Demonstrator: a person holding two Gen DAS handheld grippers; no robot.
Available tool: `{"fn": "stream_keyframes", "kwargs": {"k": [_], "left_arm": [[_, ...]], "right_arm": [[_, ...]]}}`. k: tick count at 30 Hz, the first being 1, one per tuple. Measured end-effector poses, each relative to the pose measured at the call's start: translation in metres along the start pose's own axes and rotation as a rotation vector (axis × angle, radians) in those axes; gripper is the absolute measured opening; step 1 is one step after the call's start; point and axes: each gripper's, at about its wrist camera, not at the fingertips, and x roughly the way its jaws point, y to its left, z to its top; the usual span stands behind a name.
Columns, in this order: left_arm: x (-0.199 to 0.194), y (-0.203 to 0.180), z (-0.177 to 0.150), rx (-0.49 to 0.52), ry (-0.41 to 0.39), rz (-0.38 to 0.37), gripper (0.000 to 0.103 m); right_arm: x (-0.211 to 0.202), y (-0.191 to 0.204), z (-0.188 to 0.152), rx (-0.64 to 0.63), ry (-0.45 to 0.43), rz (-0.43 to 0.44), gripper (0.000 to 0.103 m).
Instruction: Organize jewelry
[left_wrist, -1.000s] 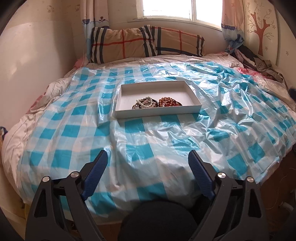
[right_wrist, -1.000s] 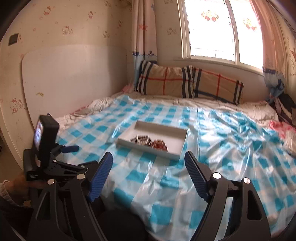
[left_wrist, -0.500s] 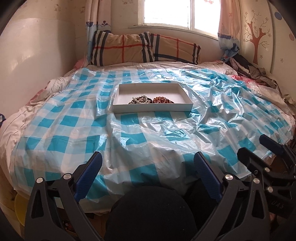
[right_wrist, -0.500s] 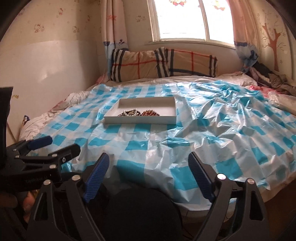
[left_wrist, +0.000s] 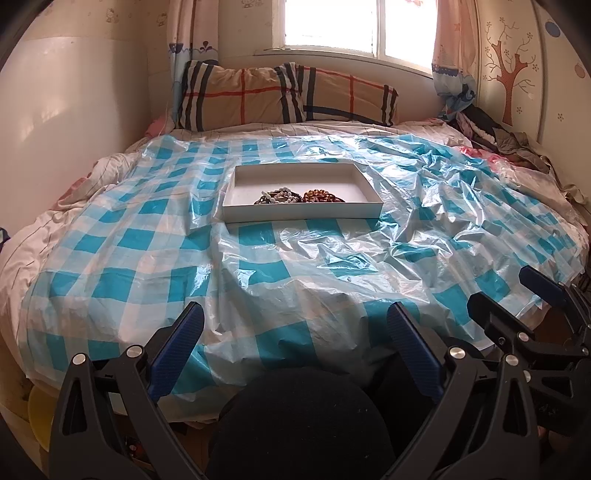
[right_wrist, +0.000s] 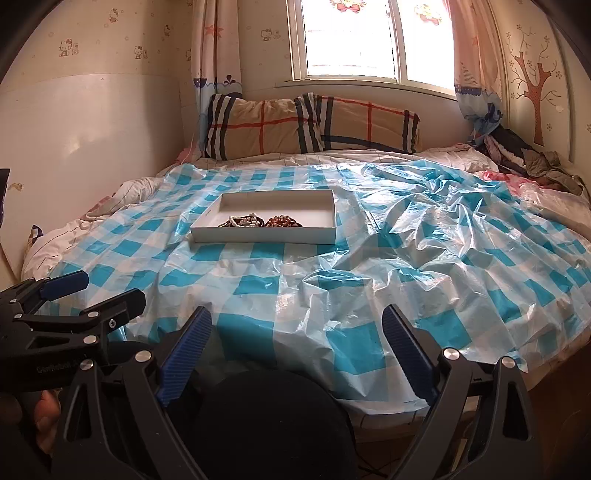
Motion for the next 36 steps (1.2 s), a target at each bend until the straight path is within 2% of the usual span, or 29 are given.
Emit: {"fn": "stream_keyframes", "kwargs": {"k": [14,36], "left_arm": [[-0.014,0.000,-0.003,-0.002,-0.032,-0.010,0.095],[-0.007,-0.001,-0.007,-0.002,-0.012,-0.009,0.095]], "right_arm": [[-0.005,-0.003,0.000,0.006,-0.029,-0.009,0.095],[-0.008,-0.006,-0.001,0.003,-0.042,-0.029,0.095]]}}
